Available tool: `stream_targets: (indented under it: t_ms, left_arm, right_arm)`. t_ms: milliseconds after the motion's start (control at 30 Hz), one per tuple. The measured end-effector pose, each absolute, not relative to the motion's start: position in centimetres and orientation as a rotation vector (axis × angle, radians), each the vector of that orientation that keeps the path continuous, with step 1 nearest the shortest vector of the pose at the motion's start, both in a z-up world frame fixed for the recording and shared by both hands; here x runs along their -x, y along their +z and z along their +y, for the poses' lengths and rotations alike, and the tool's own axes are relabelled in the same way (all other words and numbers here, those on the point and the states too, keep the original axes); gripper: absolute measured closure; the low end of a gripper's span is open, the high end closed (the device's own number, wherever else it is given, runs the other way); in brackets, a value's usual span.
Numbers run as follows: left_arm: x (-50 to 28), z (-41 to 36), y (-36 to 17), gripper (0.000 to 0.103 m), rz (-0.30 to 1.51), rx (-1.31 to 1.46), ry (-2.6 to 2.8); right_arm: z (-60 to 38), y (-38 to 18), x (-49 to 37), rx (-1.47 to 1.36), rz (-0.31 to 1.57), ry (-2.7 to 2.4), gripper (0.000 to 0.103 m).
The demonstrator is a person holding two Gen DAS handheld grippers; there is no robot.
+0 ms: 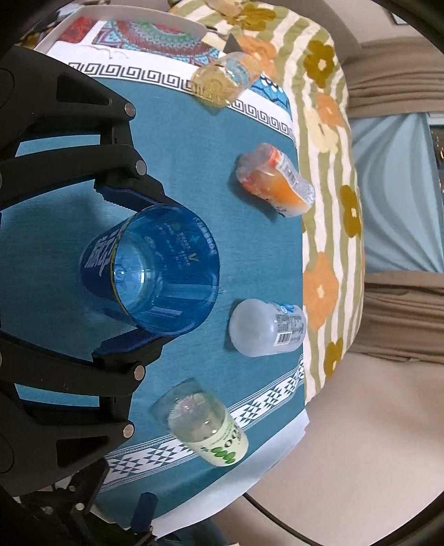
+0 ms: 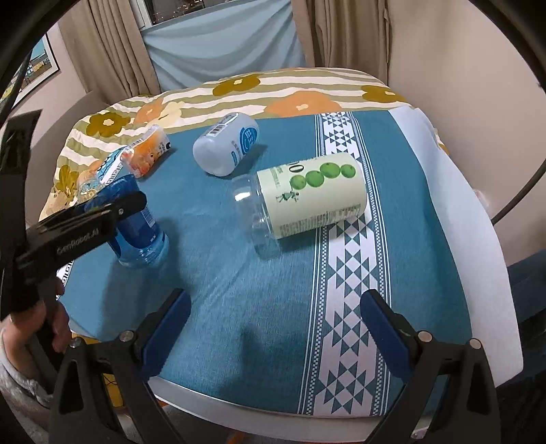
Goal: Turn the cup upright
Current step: 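Lower the upright blue cup onto the cloth and open the right gripper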
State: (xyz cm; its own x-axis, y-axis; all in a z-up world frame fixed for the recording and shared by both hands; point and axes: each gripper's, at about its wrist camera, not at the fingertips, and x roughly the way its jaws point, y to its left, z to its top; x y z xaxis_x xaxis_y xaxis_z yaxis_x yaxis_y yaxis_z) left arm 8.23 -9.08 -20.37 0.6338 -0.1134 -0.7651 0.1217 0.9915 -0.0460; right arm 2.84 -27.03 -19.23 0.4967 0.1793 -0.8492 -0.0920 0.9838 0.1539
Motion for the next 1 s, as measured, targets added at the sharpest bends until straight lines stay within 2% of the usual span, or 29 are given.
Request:
stream_targets:
  t_ms: [367, 433, 500, 567, 833, 1000]
  left_arm:
    - [-7.2, -8.6, -22.2, 0.037, 0.893, 0.001, -0.152]
    - [-7.2, -8.7, -22.2, 0.034, 0.895, -0.01, -0.155]
    - [-7.2, -8.9, -22.1, 0.012, 0.887, -0.026, -0.151]
    - [-7.0, -9.0, -21.7, 0.0, 0.86, -0.044, -0.142]
    - [-6.1, -9.2, -19.4, 0.0, 0.826, -0.103, -0.135]
    - [-4.7, -7.9, -15.6, 0.0, 0.796, -0.094, -0.131]
  right_arm:
    - [-26.7, -19.4, -2.3, -0.087, 1.039, 0.165, 0.004]
    - [-26.7, -19.3, -2.3, -0.086, 1.037, 0.163, 0.004]
    - [-26.7, -19.2, -2.2, -0.088, 1.033, 0.162, 0.004]
    - [-26.7, -19.0, -2.1, -0.089, 1.029, 0.159, 0.004]
    - [-26.5, -17.6, -1.7, -0.089, 1.01, 0.153, 0.004]
    - [-25.8, -14.7, -1.8, -0.07, 0.962, 0.149, 0.004]
